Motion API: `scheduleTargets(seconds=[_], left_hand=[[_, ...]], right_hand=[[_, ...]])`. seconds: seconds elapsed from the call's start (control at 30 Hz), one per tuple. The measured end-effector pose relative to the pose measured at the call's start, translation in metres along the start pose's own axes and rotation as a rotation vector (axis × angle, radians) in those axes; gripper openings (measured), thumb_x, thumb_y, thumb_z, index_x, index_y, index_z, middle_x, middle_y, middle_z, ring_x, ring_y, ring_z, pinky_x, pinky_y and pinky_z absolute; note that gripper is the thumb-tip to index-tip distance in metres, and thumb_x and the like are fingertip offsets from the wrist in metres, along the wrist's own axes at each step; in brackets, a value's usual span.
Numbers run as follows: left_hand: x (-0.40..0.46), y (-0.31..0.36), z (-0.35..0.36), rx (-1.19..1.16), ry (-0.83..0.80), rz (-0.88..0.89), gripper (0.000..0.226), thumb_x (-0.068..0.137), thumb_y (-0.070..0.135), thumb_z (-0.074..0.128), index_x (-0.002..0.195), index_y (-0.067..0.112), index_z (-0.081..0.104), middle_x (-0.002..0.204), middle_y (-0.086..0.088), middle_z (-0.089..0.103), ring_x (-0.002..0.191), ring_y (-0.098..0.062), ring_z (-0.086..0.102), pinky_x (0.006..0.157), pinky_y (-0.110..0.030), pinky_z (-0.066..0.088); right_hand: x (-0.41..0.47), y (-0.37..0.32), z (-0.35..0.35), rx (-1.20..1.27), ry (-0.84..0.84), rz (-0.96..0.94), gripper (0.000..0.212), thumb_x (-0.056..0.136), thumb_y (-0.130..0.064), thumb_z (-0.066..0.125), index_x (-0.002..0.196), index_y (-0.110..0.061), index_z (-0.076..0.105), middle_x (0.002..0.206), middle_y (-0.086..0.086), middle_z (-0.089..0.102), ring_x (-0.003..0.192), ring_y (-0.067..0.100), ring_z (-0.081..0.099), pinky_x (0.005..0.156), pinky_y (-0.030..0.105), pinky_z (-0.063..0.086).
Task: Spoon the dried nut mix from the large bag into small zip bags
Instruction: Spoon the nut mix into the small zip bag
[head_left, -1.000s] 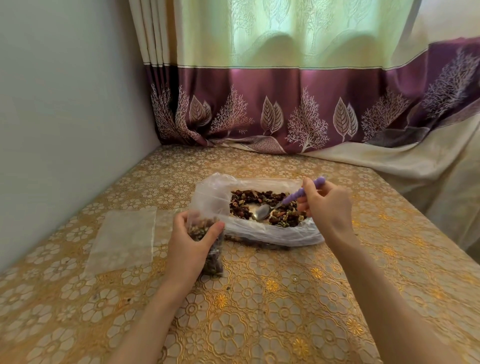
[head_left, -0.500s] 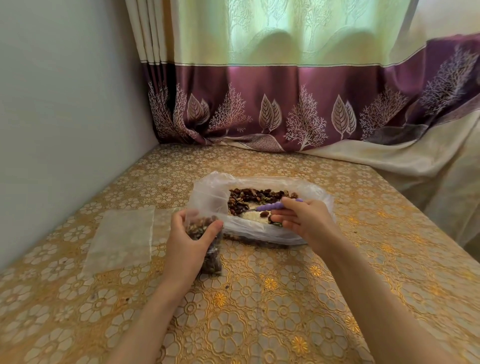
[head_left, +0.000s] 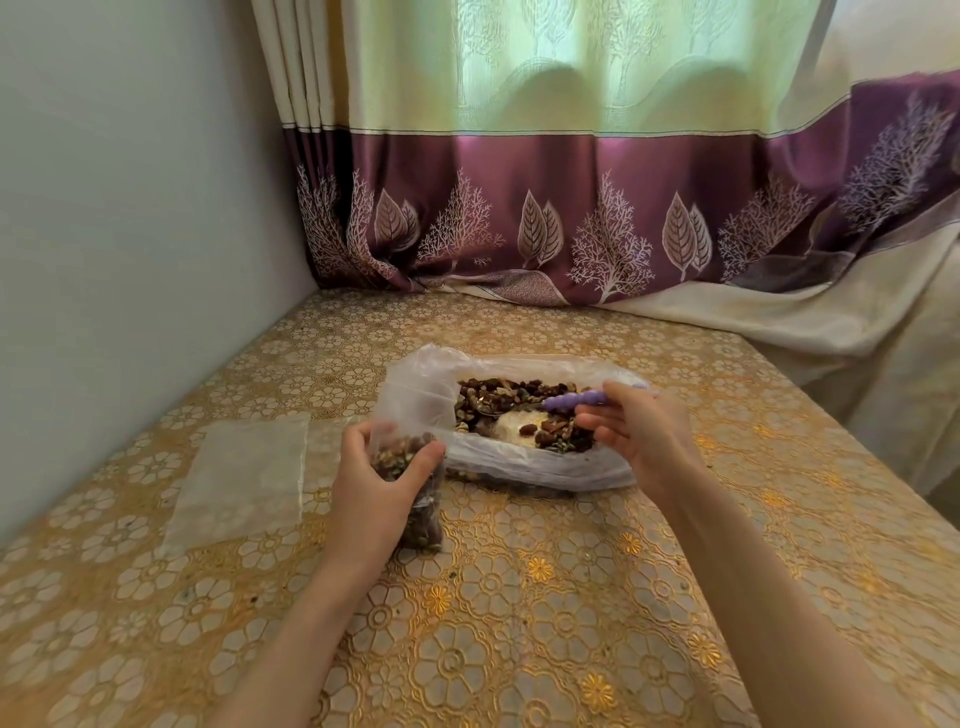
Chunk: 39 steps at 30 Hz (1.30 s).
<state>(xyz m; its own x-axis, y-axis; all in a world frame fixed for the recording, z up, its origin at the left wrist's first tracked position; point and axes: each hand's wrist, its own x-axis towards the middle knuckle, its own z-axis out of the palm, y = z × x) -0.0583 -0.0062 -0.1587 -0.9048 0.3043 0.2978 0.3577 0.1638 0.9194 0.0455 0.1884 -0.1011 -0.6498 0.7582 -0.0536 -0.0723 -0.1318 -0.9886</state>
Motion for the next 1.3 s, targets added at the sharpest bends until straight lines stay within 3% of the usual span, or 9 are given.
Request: scheduleTargets(seconds=[0.27,0.47,0.67,0.87,1.03,1.2,1.3], left_hand=[[0.000,0.000,0.001,0.001,0.001,0.004,0.060,0.061,0.060,0.062,0.110,0.029,0.044,0.097,0.023,0.048,0.084,0.009,0.049,0.062,-0.010,0.036],[0.001,-0.001,0.000,0.002,-0.006,0.001,0.063,0.059,0.063,0.062,0.110,0.029,0.044,0.101,0.022,0.049,0.091,0.007,0.048,0.073,-0.019,0.041],[0.000,-0.001,0.000,-0.003,0.003,0.000,0.062,0.060,0.062,0.063,0.110,0.031,0.044,0.101,0.021,0.050,0.089,0.009,0.048,0.066,-0.011,0.035],[0.000,0.000,0.000,-0.012,-0.002,0.008,0.057,0.062,0.059,0.063,0.107,0.028,0.044,0.096,0.016,0.056,0.083,0.008,0.054,0.062,-0.009,0.038],[0.000,-0.002,0.000,-0.026,0.005,0.016,0.055,0.063,0.056,0.066,0.105,0.026,0.045,0.096,0.014,0.056,0.084,0.007,0.053,0.063,-0.009,0.037],[0.001,-0.004,0.000,-0.024,0.012,0.024,0.056,0.063,0.055,0.066,0.106,0.027,0.045,0.096,0.014,0.056,0.080,0.010,0.054,0.058,-0.006,0.039],[0.002,-0.005,0.000,-0.028,0.005,0.041,0.055,0.065,0.054,0.067,0.107,0.026,0.045,0.096,0.013,0.055,0.077,0.019,0.052,0.056,0.000,0.039]], right_hand=[[-0.007,-0.015,0.001,0.064,0.024,-0.108,0.027,0.095,-0.006,0.048,0.073,-0.001,0.064,0.061,0.004,0.071,0.053,0.011,0.061,0.047,0.015,0.047],[-0.020,-0.033,0.007,0.147,-0.077,-0.186,0.028,0.097,-0.012,0.049,0.076,0.000,0.065,0.067,0.008,0.072,0.055,0.011,0.063,0.047,0.015,0.047],[-0.035,-0.042,0.016,0.083,-0.255,-0.262,0.029,0.098,-0.012,0.047,0.079,-0.001,0.065,0.076,0.009,0.074,0.059,0.011,0.062,0.045,0.013,0.044],[-0.041,-0.044,0.021,-0.106,-0.336,-0.403,0.016,0.093,-0.003,0.051,0.087,0.002,0.065,0.069,0.005,0.072,0.055,0.013,0.061,0.043,0.016,0.040],[-0.038,-0.042,0.020,-0.172,-0.339,-0.467,0.016,0.091,0.003,0.050,0.089,-0.002,0.066,0.076,0.016,0.069,0.057,0.013,0.064,0.046,0.018,0.044],[-0.029,-0.039,0.013,-0.023,-0.269,-0.428,0.017,0.094,-0.006,0.049,0.086,0.000,0.063,0.072,0.004,0.072,0.058,0.012,0.061,0.049,0.018,0.044],[-0.021,-0.035,0.004,-0.016,-0.148,-0.453,0.025,0.097,-0.013,0.048,0.080,-0.002,0.062,0.069,0.002,0.073,0.054,0.009,0.058,0.048,0.016,0.044]])
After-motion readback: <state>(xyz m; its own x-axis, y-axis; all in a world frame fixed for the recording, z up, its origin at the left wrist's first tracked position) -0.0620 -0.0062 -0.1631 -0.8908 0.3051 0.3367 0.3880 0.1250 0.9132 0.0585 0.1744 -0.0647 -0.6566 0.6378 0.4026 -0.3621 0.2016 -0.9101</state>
